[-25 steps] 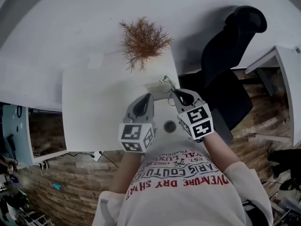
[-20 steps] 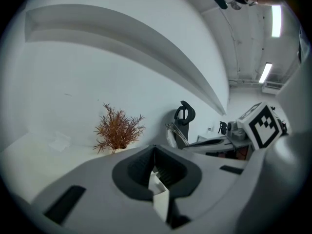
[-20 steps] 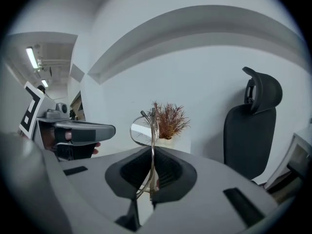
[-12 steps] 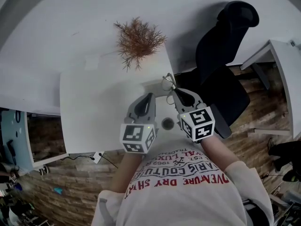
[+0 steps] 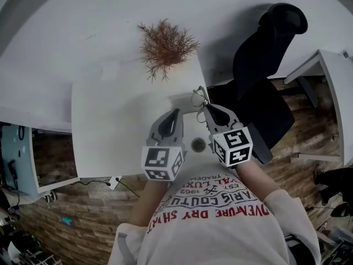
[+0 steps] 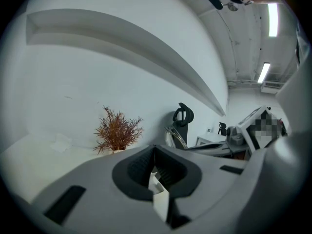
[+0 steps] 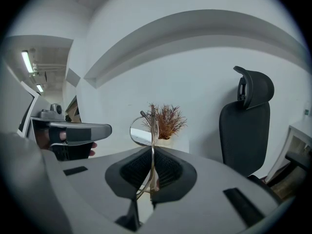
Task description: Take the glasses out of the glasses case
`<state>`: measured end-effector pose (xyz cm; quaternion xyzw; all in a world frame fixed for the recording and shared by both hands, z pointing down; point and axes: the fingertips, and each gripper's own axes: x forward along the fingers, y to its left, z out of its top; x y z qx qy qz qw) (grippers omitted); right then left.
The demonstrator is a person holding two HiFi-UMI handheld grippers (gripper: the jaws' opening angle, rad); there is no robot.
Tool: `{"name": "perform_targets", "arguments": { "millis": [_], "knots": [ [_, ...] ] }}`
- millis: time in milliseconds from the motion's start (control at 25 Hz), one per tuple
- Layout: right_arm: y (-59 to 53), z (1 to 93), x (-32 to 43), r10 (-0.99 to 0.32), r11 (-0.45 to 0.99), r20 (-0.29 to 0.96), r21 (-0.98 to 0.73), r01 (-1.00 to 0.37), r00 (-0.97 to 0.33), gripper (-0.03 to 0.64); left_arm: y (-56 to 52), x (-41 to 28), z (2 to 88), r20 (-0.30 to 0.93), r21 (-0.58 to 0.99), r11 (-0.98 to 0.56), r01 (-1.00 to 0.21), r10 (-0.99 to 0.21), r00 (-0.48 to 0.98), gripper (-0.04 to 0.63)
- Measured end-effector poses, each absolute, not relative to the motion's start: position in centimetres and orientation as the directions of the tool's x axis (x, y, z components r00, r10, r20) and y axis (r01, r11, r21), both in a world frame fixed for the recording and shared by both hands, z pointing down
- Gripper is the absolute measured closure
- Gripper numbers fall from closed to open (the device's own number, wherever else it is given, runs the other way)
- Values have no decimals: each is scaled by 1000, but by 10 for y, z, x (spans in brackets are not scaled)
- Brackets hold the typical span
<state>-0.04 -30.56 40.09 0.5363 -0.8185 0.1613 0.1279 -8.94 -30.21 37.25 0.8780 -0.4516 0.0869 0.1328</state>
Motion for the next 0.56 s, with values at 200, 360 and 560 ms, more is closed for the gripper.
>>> {"name": "perform_targets", "arguments": {
  "millis": [200, 360, 560],
  "knots": [
    [-308, 402, 2, -836, 369, 383, -138, -919, -393, 591, -302, -90, 375, 274, 164, -551, -818, -771, 575, 588],
    [-310, 405, 4, -834, 367, 390, -134, -920, -390, 591, -304, -89, 376, 275, 168, -548, -820, -772, 572, 588],
    [-316, 406, 4, -833, 374, 393, -117, -920, -389, 591, -308, -90, 377, 274, 168, -540, -824, -778, 566, 588]
  ]
}}
